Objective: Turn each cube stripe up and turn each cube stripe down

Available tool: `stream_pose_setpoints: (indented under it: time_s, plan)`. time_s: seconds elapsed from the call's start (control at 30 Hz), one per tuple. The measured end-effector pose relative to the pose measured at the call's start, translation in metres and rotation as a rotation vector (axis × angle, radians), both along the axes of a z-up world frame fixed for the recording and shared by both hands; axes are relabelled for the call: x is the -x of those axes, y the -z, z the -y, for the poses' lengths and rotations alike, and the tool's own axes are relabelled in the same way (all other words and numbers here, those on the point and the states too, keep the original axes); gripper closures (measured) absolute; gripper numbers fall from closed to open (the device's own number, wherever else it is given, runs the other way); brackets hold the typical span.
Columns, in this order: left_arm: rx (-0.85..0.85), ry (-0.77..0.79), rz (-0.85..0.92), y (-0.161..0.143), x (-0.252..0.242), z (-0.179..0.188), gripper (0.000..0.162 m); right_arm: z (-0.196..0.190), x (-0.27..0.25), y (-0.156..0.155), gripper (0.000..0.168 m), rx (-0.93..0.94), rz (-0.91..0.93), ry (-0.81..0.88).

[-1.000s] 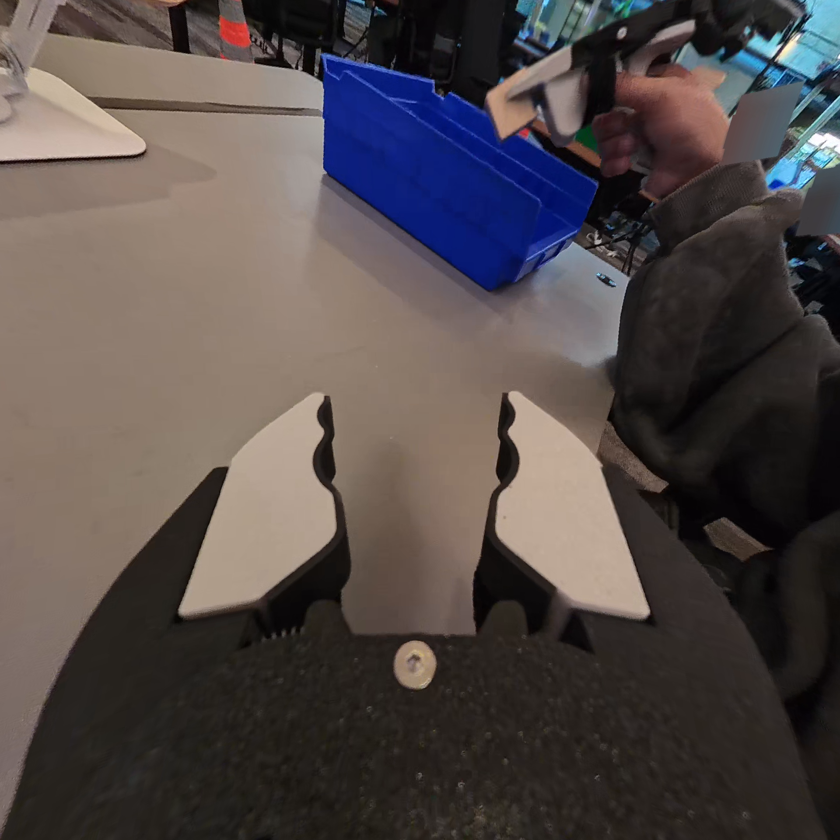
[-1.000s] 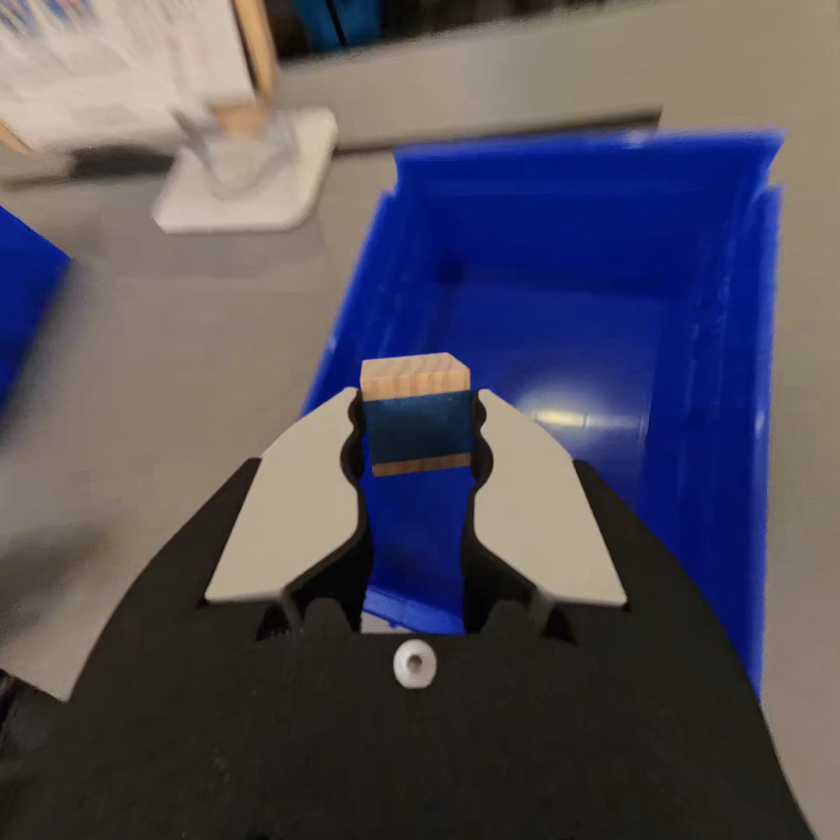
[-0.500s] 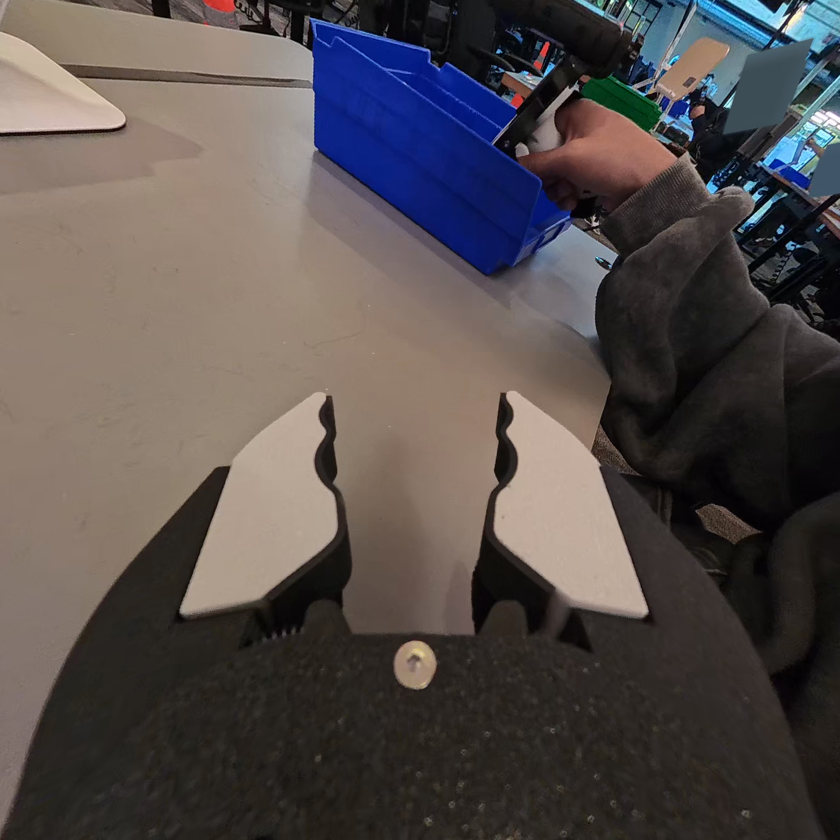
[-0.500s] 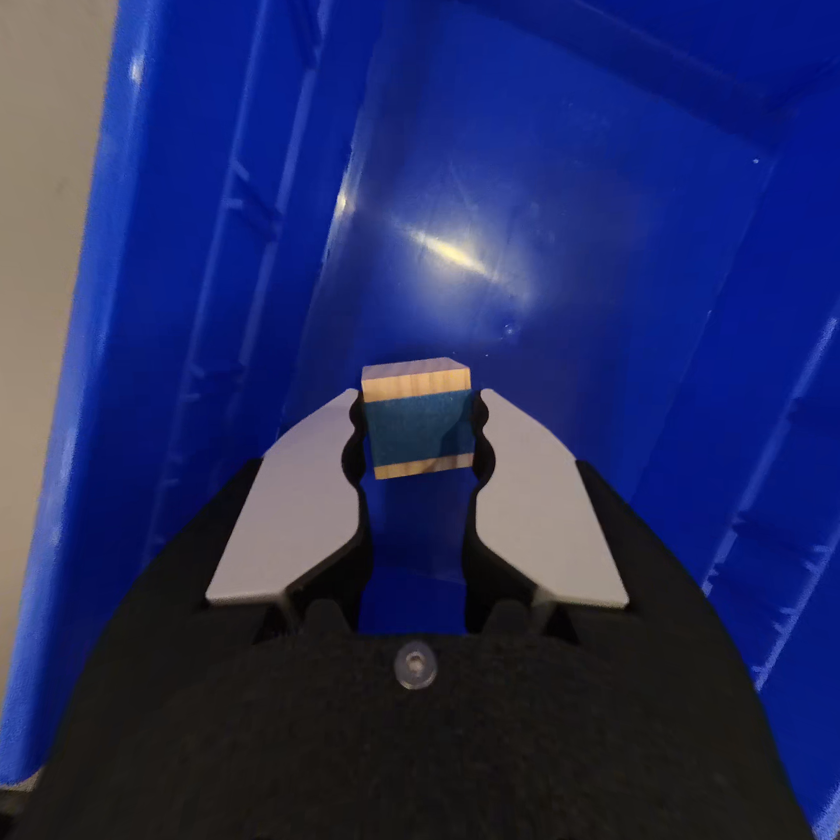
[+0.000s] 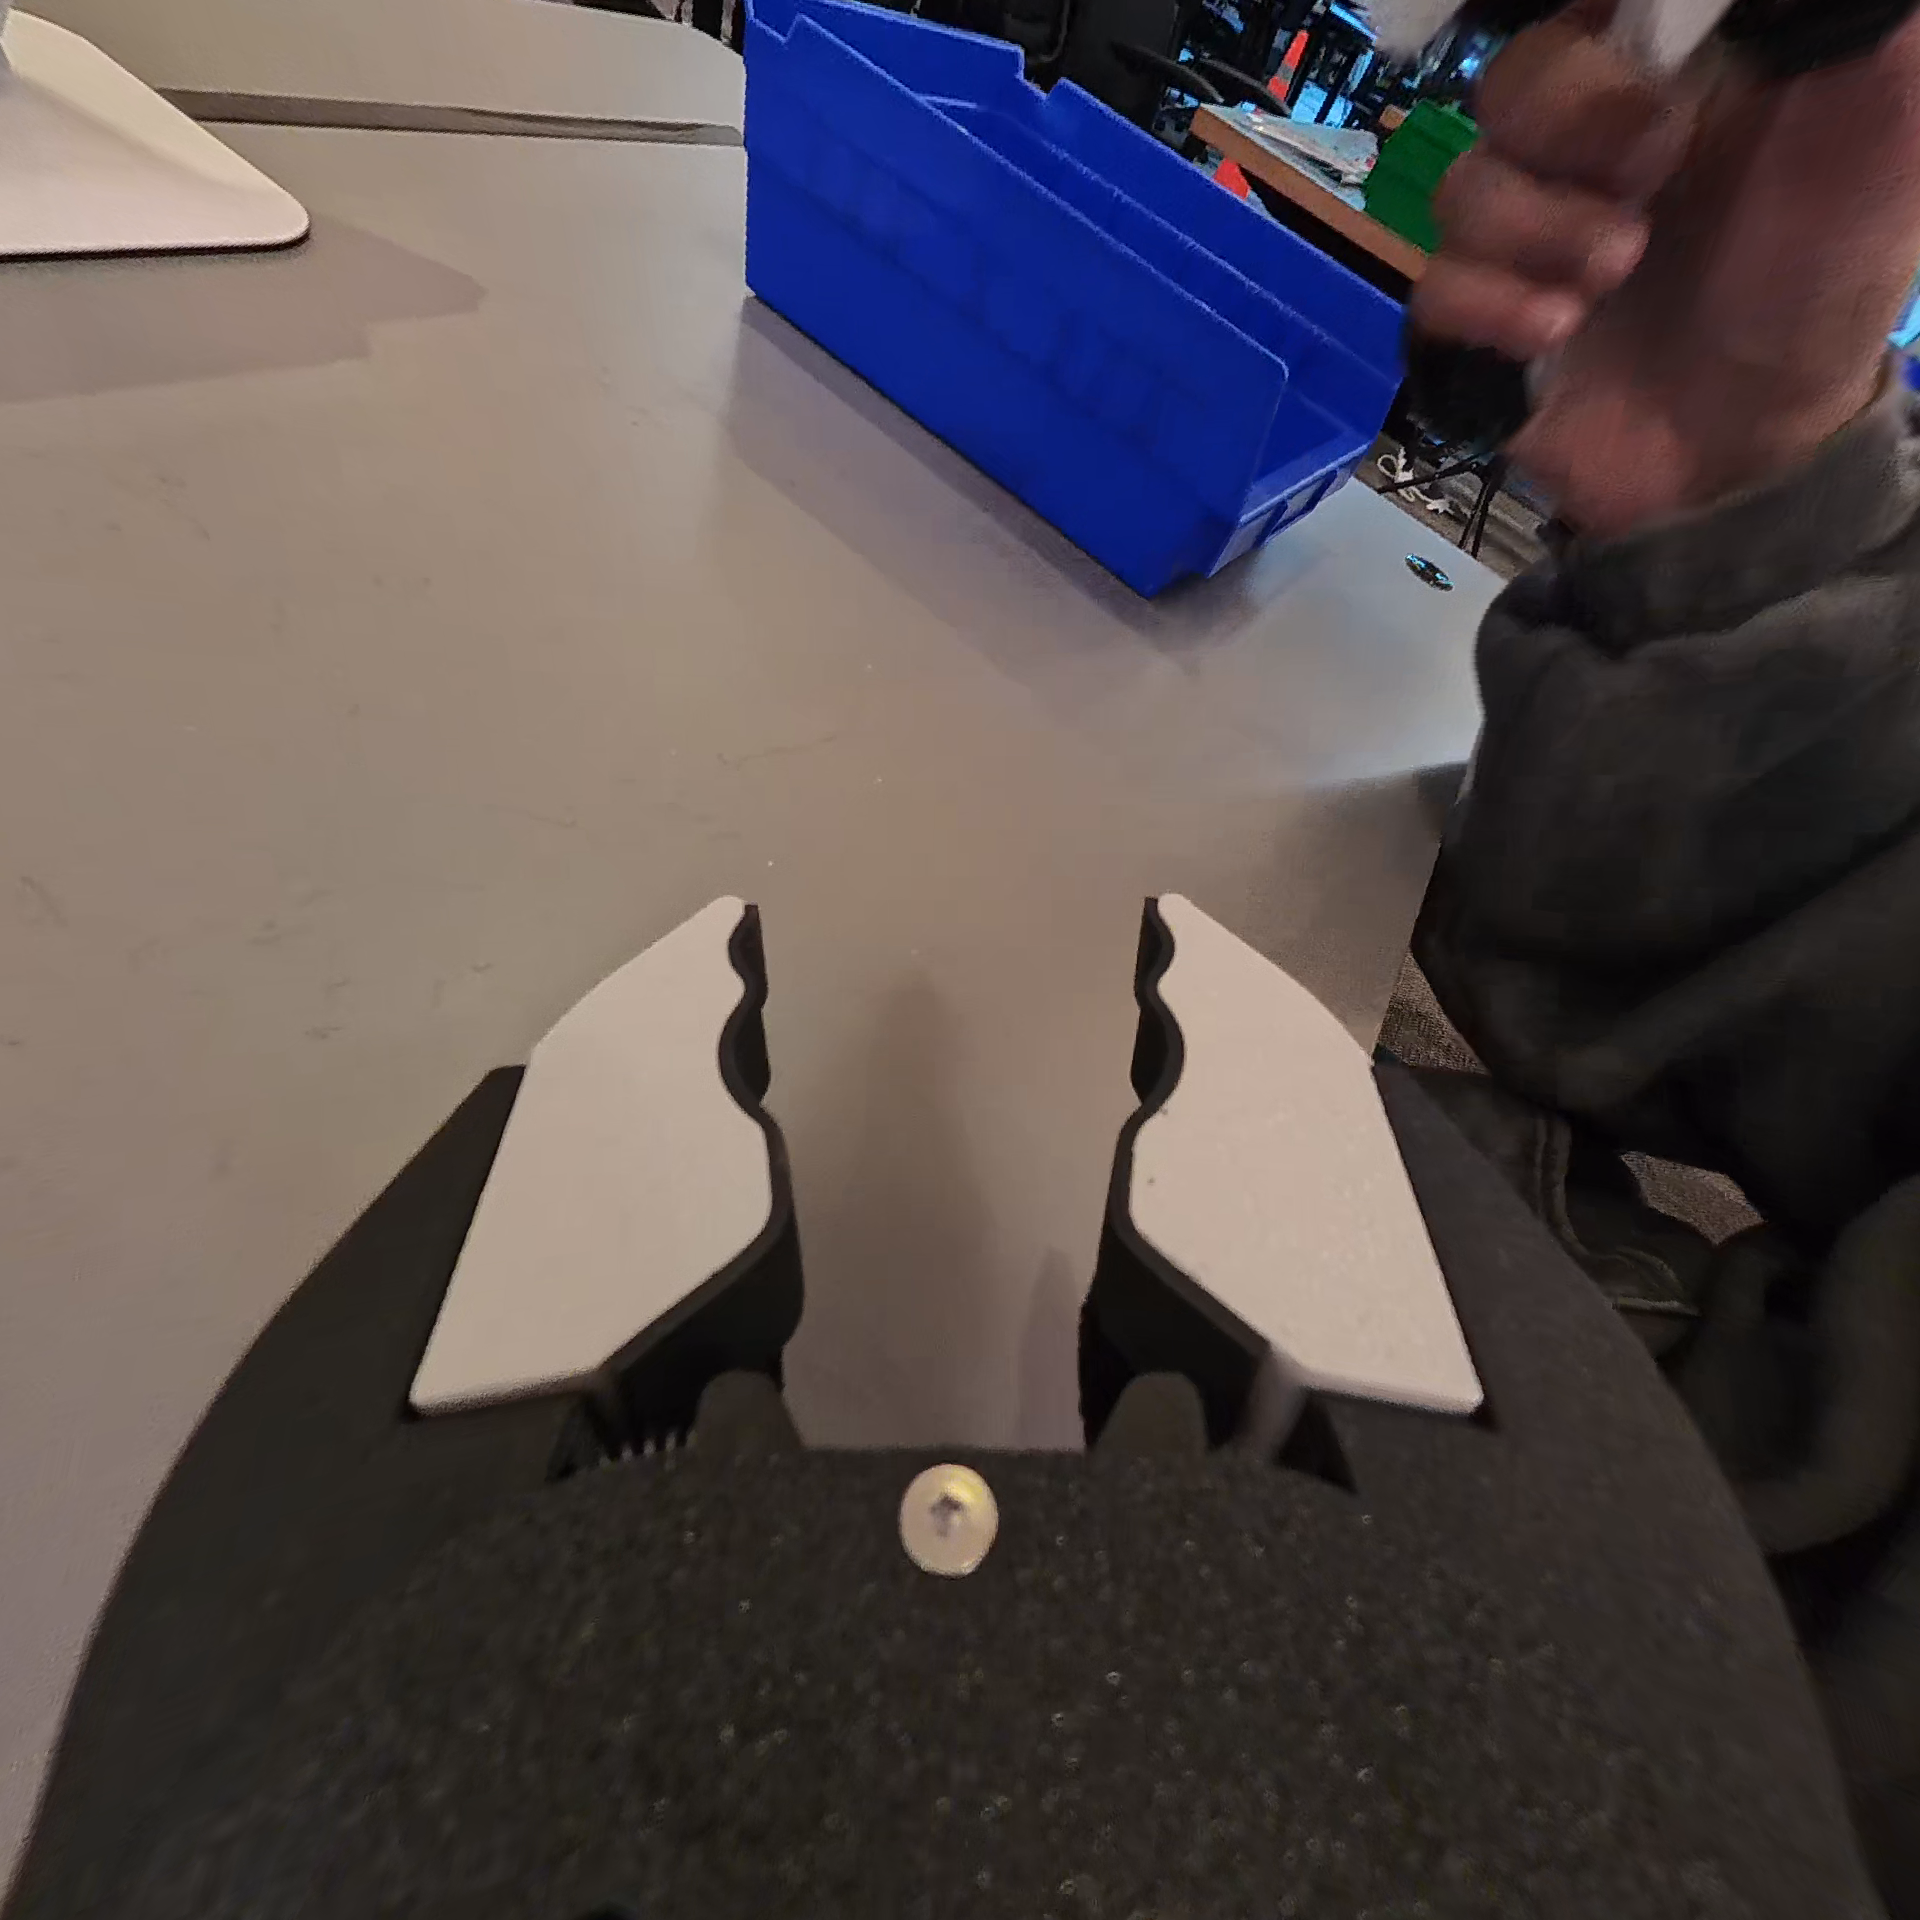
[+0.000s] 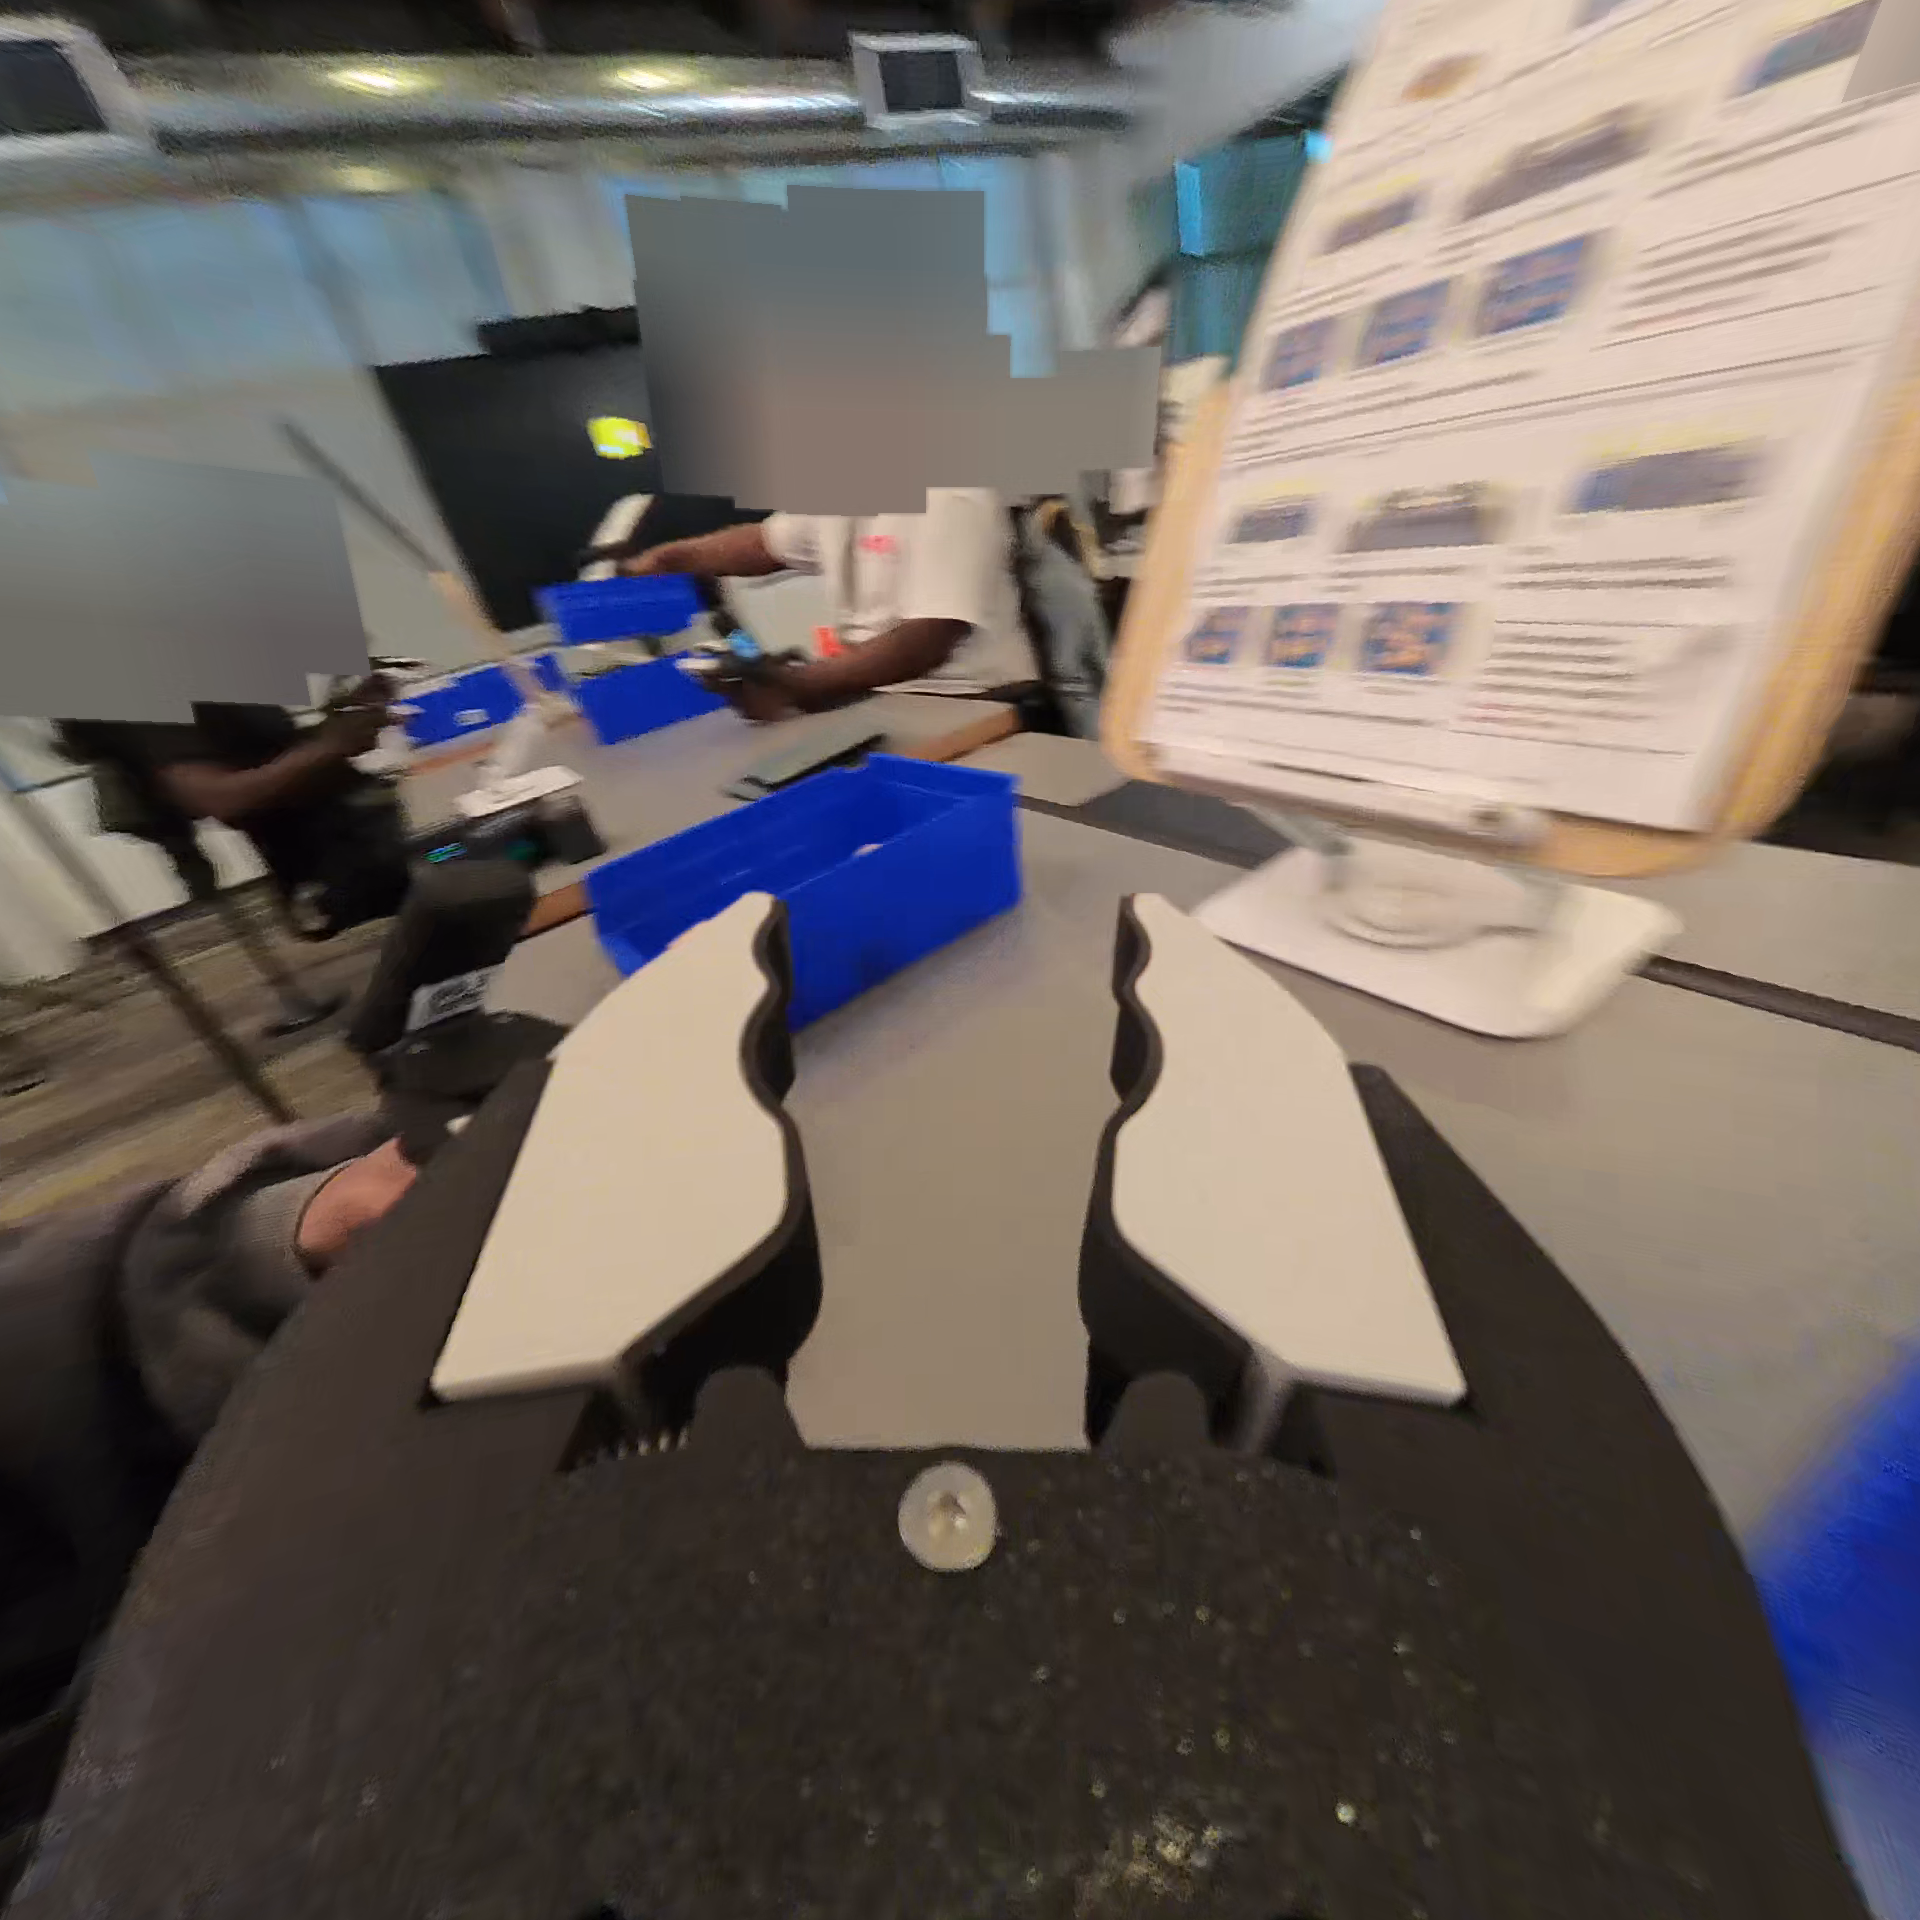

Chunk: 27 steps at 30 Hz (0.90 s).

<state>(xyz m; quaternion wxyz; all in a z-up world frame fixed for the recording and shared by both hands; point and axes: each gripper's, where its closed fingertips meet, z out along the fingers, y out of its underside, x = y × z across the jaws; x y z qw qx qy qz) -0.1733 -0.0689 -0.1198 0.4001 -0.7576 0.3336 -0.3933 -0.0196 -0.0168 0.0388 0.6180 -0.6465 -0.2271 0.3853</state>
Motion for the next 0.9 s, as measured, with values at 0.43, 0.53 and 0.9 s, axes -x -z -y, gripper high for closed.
stream_pose_setpoints:
  time_s: [0.43, 0.53, 0.9]
  plan:
    - [-0.046, 0.021, -0.102, -0.034, 0.04, -0.003, 0.096, -0.003, 0.1, 0.113, 0.119, 0.098, 0.022, -0.244]
    - [-0.106, -0.082, -0.334, -0.053, 0.12, -0.023, 0.098, -0.01, 0.092, 0.119, 0.121, 0.08, 0.051, -0.192]
    - [-0.058, 0.109, -1.16, -0.014, 0.32, -0.105, 0.1, 0.001, 0.109, 0.127, 0.123, 0.091, 0.093, -0.266]
